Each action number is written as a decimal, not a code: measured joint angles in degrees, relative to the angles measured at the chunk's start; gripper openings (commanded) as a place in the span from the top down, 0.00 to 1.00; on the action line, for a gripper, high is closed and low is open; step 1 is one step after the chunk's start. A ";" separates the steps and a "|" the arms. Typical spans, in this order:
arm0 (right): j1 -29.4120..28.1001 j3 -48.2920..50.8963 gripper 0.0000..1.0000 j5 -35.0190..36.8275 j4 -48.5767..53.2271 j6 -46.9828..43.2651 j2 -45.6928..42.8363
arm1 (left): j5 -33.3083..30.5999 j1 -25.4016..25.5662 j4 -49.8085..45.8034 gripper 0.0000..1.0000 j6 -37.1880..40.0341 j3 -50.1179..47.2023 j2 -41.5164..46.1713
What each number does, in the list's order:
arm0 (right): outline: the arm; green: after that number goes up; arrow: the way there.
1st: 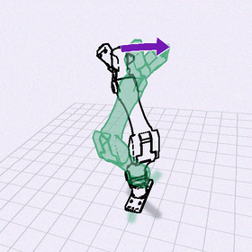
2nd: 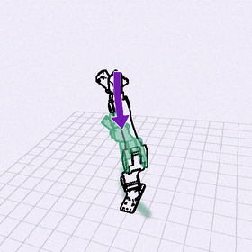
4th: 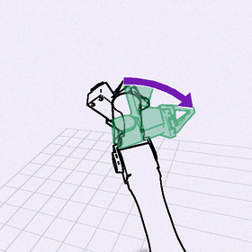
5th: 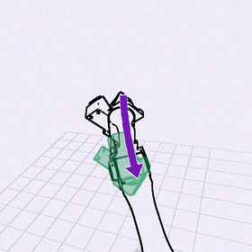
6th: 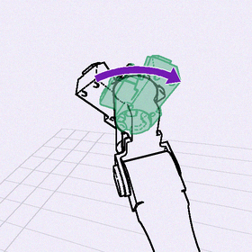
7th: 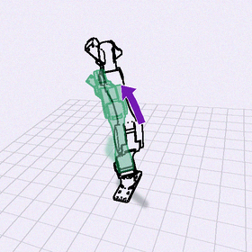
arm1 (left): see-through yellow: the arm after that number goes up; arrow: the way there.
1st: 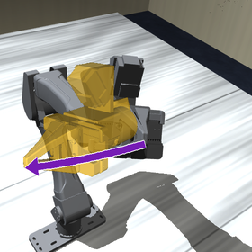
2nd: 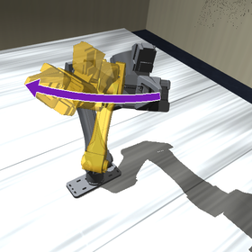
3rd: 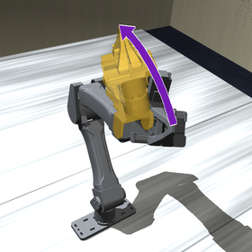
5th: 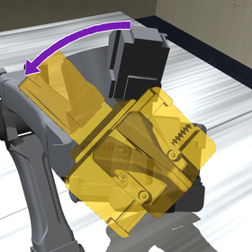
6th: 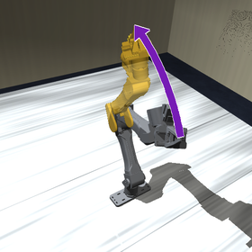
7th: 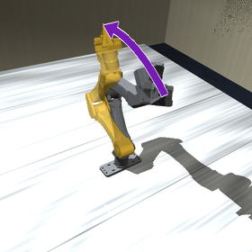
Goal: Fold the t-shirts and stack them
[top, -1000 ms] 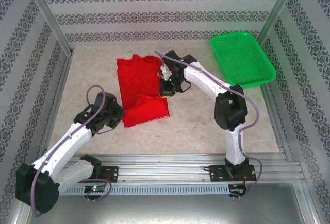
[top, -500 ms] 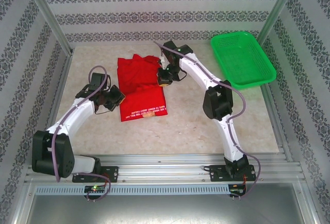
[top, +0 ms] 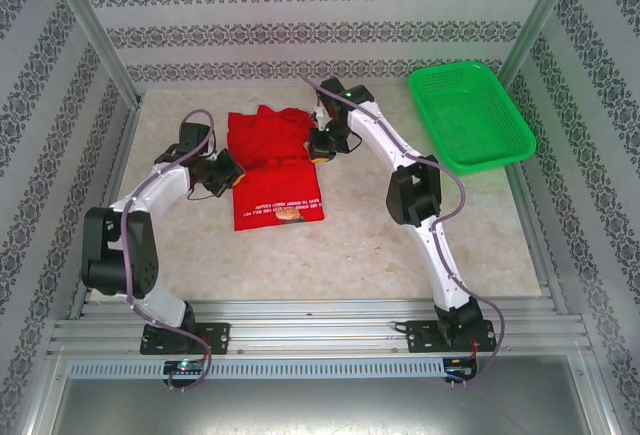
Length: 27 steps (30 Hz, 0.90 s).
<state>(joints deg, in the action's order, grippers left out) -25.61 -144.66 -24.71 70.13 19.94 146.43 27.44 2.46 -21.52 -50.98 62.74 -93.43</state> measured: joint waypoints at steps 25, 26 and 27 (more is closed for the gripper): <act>8.63 11.74 0.60 -8.22 -15.28 6.88 -10.99 | -3.72 -5.44 1.99 0.40 -0.22 11.47 1.97; 8.90 15.87 0.64 -8.63 -16.44 6.56 -14.43 | -4.02 -5.27 1.62 0.42 -0.04 10.49 4.20; 8.94 20.28 0.67 -9.33 -17.77 6.64 -17.75 | -4.33 -4.87 1.05 0.45 0.13 8.92 6.80</act>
<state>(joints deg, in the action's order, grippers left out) -16.67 -124.38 -34.04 52.36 26.59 128.68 23.11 -2.42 -20.47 -50.85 71.66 -86.63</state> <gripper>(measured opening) 0.378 0.588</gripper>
